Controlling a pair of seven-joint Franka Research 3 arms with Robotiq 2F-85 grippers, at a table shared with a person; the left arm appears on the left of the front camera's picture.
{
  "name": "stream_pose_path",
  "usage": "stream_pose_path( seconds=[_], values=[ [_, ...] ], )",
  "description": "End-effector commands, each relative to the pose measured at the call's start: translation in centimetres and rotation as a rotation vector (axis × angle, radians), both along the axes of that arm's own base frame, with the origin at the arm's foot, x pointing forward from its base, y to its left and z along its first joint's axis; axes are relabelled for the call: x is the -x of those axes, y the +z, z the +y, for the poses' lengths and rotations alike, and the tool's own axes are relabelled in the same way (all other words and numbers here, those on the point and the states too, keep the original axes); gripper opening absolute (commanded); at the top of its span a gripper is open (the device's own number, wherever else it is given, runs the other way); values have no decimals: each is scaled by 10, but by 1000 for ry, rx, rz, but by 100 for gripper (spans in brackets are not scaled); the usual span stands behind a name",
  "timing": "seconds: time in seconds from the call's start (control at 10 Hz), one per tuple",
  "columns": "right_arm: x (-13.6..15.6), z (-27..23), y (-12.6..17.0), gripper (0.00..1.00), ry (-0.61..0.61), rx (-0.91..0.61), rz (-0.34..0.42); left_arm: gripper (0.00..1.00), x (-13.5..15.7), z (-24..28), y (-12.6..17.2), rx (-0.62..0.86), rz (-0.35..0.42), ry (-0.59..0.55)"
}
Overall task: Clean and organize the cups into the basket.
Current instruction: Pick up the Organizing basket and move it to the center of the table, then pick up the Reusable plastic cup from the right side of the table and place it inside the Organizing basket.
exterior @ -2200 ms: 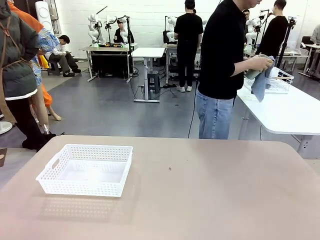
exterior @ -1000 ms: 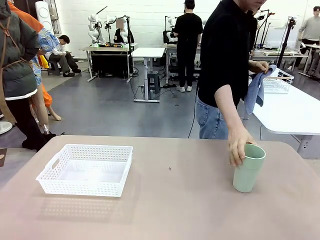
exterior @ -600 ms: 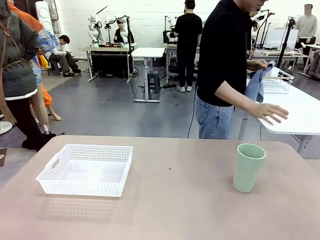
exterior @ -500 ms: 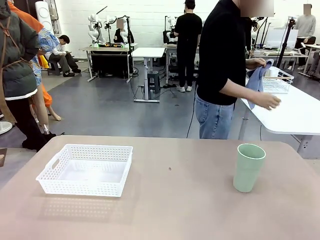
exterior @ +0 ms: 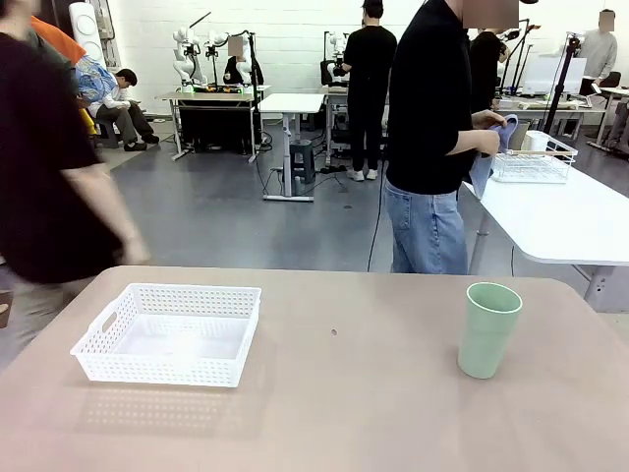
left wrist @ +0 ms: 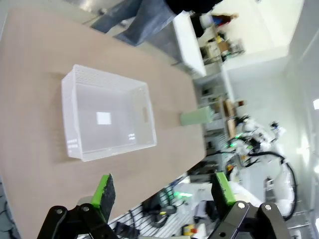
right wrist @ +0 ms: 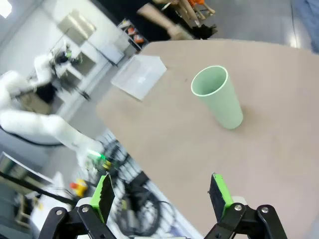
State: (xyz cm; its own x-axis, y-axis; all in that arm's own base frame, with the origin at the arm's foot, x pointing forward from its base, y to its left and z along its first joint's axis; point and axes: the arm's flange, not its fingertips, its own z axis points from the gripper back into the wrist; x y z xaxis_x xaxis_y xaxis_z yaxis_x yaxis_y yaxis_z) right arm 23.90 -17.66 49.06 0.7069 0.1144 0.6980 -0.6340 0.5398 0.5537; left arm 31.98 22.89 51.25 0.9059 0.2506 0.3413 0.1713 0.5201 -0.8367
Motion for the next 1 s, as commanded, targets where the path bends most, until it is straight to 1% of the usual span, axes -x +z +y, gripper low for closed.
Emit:
stream_pose_path(
  seconds=[0.0,0.1,0.2,0.3,0.5,0.6,0.7,0.9],
  values=[
    [-39,6,-27,100,50,82,-134,100,-27,-17,-2,-152,108,-48],
    [-54,13,-38,100,115,115,-123,100,-43,-32,-4,-224,171,-66],
    [-67,14,-48,100,179,96,-57,100,-56,-47,-8,-319,192,-57],
    [-76,13,-59,100,216,76,-6,100,-65,-62,-17,-438,232,-79],
    [-78,6,-74,100,232,44,53,100,-76,-89,-37,-558,257,-71],
    [-76,1,-75,100,218,-8,91,100,-78,-105,-44,-601,256,-71],
    [-76,23,-79,100,207,59,32,100,-76,-126,-49,-634,231,-74],
    [-76,23,-79,100,207,59,32,100,-66,-157,-62,-712,209,-97]
  ],
)
